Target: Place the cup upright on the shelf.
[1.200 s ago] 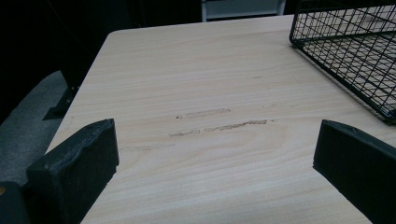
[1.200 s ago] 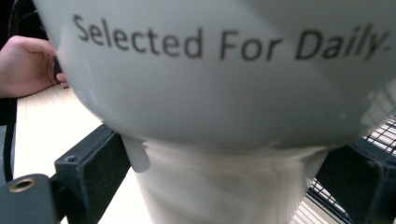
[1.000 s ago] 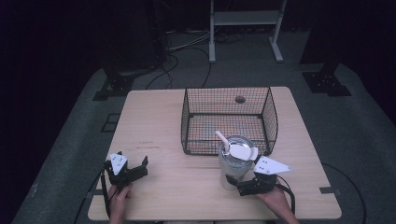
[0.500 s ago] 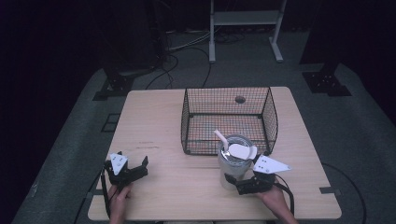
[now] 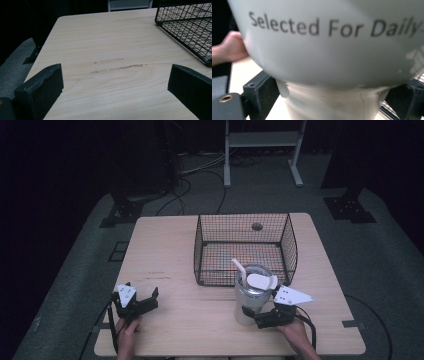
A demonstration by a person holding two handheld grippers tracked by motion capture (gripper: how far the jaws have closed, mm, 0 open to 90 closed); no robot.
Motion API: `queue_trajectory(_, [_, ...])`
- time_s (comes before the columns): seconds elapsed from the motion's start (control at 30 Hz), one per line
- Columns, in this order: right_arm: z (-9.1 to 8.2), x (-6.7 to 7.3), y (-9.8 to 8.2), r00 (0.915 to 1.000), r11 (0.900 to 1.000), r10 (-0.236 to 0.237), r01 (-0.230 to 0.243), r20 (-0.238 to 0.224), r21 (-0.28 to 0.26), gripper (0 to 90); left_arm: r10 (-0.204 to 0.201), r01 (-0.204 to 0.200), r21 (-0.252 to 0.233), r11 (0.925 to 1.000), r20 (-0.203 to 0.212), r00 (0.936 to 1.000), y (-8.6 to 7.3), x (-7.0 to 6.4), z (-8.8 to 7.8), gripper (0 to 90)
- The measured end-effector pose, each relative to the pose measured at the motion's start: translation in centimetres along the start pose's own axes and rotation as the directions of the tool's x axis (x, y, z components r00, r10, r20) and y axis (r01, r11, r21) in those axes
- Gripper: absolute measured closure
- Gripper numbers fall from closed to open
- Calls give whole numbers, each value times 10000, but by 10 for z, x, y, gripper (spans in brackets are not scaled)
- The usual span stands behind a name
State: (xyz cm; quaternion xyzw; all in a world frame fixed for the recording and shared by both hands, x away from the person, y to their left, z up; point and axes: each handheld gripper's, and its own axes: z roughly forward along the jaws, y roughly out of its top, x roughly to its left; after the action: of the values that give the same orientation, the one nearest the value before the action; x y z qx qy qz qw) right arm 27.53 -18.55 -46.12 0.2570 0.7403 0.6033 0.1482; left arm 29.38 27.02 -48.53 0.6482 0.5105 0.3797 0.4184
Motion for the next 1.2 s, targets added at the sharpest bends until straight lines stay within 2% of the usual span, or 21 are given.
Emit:
queue_trajectory(0.1, [-1, 0, 3, 9999, 9999, 58, -60, -142, -128, 86, -1, 1, 1, 10000, -13, 10000, 0, 0, 0, 0])
queue_trajectory(0.23, [-1, -1, 12, 9995, 9996, -131, 123, -288, -261, 86, -3, 3, -2, 10000, -12, 10000, 0, 0, 0, 0])
queue_trajectory(0.37, [-2, -3, 20, 9983, 9989, 33, -60, -576, -460, 86, -9, 9, 1, 10000, 0, 10000, 0, 0, 0, 0])
queue_trajectory(0.43, [-2, -4, 26, 9984, 9984, -150, 119, -554, -561, 85, -2, 2, 3, 10000, -4, 10000, 0, 0, 0, 0])
queue_trajectory(0.57, [-1, -7, 37, 9979, 9977, -107, 63, -637, -678, 86, -40, 40, -21, 10000, -13, 10000, 0, 0, 0, 0])
queue_trajectory(0.73, [1, -9, 57, 9971, 9960, -358, 302, -669, -839, 86, -54, 54, -9, 10000, -10, 10000, 0, 0, 0, 0])
queue_trajectory(0.83, [3, -8, 70, 9957, 9956, -385, 310, -844, -880, 86, -91, 91, -37, 10000, -8, 10000, 0, 0, 0, 0])
queue_trajectory(0.93, [5, -7, 81, 9940, 9940, -637, 552, -889, -944, 86, -77, 77, 0, 10000, -16, 10000, 0, 0, 0, 0])
queue_trajectory(0.97, [5, -7, 81, 9940, 9940, -637, 552, -889, -944, 86, -77, 77, 0, 10000, -16, 10000, 0, 0, 0, 0])
queue_trajectory(1.0, [8, -8, 91, 9921, 9928, -791, 695, -975, -975, 86, -62, 62, -7, 10000, -14, 10000, 0, 0, 0, 0])
queue_trajectory(1.03, [8, -8, 91, 9921, 9928, -791, 695, -975, -975, 86, -62, 62, -7, 10000, -14, 10000, 0, 0, 0, 0])
queue_trajectory(1.2, [18, -13, 116, 9892, 9909, -963, 848, -1101, -1048, 85, -49, 49, -4, 10000, -25, 10000, 0, 0, 0, 0])
